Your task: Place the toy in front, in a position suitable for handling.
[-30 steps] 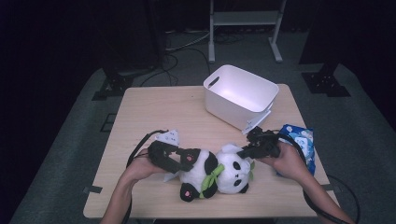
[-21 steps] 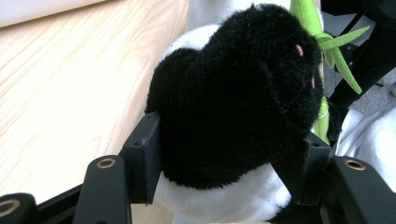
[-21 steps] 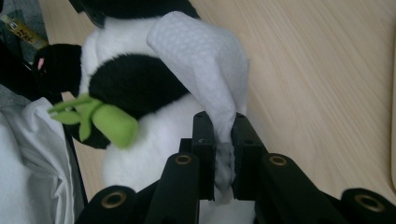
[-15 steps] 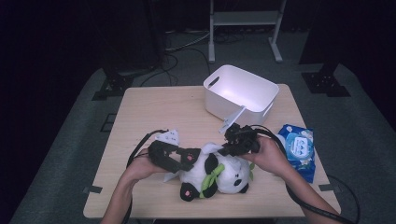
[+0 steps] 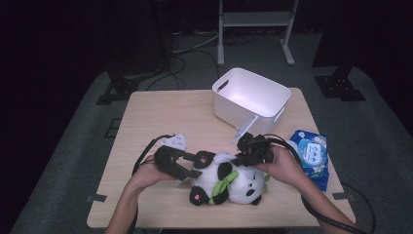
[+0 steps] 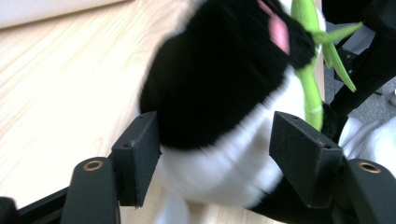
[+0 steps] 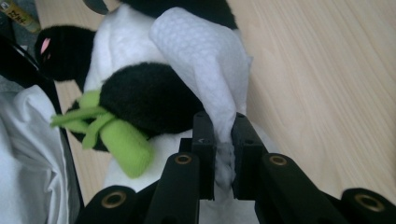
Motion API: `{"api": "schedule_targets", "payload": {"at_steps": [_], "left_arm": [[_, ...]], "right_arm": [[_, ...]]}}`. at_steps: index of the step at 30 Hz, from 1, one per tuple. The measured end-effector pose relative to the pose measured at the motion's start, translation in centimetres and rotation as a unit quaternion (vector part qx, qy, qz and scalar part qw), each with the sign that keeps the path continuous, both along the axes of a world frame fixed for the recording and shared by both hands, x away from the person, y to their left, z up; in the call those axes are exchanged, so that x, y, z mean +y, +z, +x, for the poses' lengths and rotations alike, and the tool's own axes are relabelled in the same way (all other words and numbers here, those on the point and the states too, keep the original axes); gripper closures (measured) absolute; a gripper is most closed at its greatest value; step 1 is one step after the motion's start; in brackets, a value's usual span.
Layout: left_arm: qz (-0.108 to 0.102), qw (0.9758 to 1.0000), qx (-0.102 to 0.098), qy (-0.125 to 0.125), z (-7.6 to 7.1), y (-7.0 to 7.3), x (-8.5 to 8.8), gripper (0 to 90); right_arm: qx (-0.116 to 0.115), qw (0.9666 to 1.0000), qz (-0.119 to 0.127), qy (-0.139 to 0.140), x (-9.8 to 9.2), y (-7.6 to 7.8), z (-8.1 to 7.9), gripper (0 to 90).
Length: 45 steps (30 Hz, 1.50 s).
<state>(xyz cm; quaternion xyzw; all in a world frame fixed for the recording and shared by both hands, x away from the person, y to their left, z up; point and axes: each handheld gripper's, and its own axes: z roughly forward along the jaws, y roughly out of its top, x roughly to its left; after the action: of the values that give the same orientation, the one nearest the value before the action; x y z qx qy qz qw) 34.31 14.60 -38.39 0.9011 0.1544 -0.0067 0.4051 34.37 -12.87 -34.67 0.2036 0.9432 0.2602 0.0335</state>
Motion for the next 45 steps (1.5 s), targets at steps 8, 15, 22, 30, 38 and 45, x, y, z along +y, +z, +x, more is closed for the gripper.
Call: {"api": "schedule_targets", "payload": {"at_steps": [8, 15, 22, 30, 38, 45], "left_arm": [[0.007, 0.9997, 0.023, -0.011, 0.1, -0.8, -0.8, 29.1], [0.012, 0.9995, 0.025, -0.012, 0.2, -1.4, -1.1, 31.4], [0.01, 0.9995, 0.026, -0.011, 0.2, -1.5, -1.0, 31.9], [0.004, 0.9994, 0.031, -0.01, 0.3, -1.5, -0.9, 31.5], [0.002, 0.9993, 0.039, 0.0, 0.4, -1.4, -1.0, 20.8], [-0.004, 0.9989, 0.047, -0.002, 0.5, -1.6, -1.2, 12.7]], "right_arm": [[0.001, 0.9998, 0.014, -0.016, -1.5, -0.4, 0.0, 81.7], [-0.002, 0.9999, 0.008, -0.009, -0.9, 0.0, -0.3, 81.5], [-0.008, 0.9999, 0.008, 0.007, 0.9, 0.6, 0.0, 81.5], [0.005, 0.9999, 0.01, 0.005, 0.5, 0.0, 0.0, 81.6], [0.015, 0.9995, 0.023, 0.012, -0.2, -0.5, -0.8, 81.6], [0.018, 0.9992, 0.016, 0.032, 0.5, -0.3, -2.0, 81.7]]}}
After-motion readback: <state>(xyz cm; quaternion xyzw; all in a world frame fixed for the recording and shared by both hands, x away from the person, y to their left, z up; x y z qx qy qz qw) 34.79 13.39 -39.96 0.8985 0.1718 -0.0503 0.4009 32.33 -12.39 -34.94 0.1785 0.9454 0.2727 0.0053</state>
